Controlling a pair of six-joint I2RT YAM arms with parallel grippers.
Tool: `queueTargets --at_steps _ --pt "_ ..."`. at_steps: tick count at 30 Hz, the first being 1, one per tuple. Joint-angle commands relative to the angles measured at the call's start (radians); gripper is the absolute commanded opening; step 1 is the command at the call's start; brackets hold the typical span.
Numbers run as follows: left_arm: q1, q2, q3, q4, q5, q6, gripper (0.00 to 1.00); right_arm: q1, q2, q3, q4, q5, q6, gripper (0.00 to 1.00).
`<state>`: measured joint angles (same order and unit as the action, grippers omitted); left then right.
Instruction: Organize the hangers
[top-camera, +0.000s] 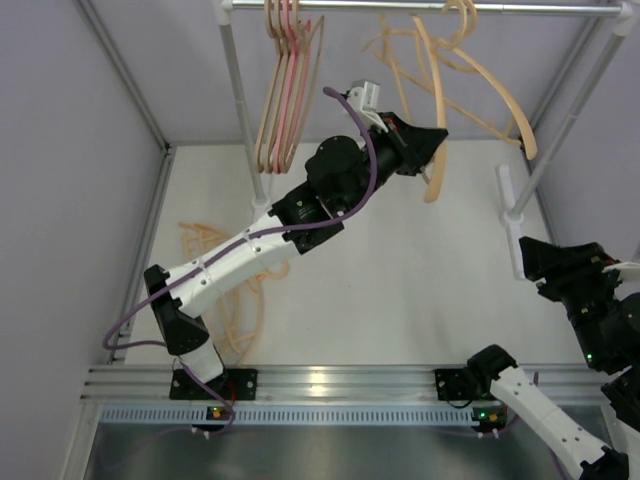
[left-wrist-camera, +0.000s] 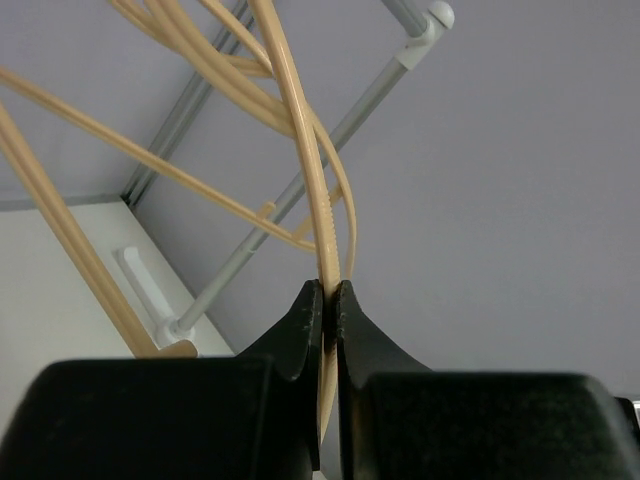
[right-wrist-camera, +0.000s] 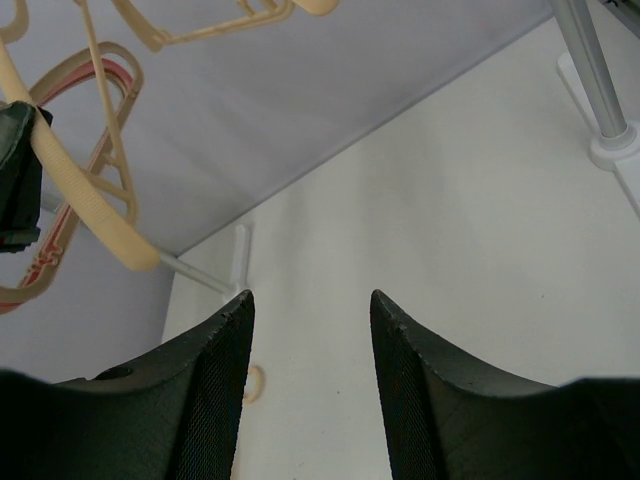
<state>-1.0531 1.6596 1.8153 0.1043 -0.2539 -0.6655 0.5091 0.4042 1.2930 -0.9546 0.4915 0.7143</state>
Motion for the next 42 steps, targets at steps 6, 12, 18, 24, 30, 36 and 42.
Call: queueTargets --at_steps 6,12,18,24,30,36,42 --pt "0.079 0.143 0.243 -0.017 0.12 -0.059 0.0 0.014 0.024 0.04 -0.026 -0.014 -0.018 0.48" --pt "0.107 0.215 0.332 -0.04 0.133 -0.101 0.0 0.012 0.021 0.045 -0.032 -0.013 -0.021 0.48" --pt "0.122 0.244 0.332 -0.034 0.142 -0.141 0.0 0.012 0.012 0.045 -0.041 -0.013 -0.022 0.49" --pt "0.142 0.239 0.3 0.005 0.156 -0.177 0.0 0.012 0.007 0.042 -0.047 -0.008 -0.021 0.49" --pt "0.15 0.236 0.277 0.009 0.174 -0.194 0.0 0.012 0.007 0.038 -0.046 -0.01 -0.019 0.49" --pt "0.15 0.212 0.213 0.038 0.182 -0.201 0.03 0.012 0.005 0.038 -0.046 -0.011 -0.018 0.49" --pt "0.15 0.17 0.151 0.066 0.193 -0.201 0.12 0.012 0.007 0.04 -0.046 -0.013 -0.018 0.49"
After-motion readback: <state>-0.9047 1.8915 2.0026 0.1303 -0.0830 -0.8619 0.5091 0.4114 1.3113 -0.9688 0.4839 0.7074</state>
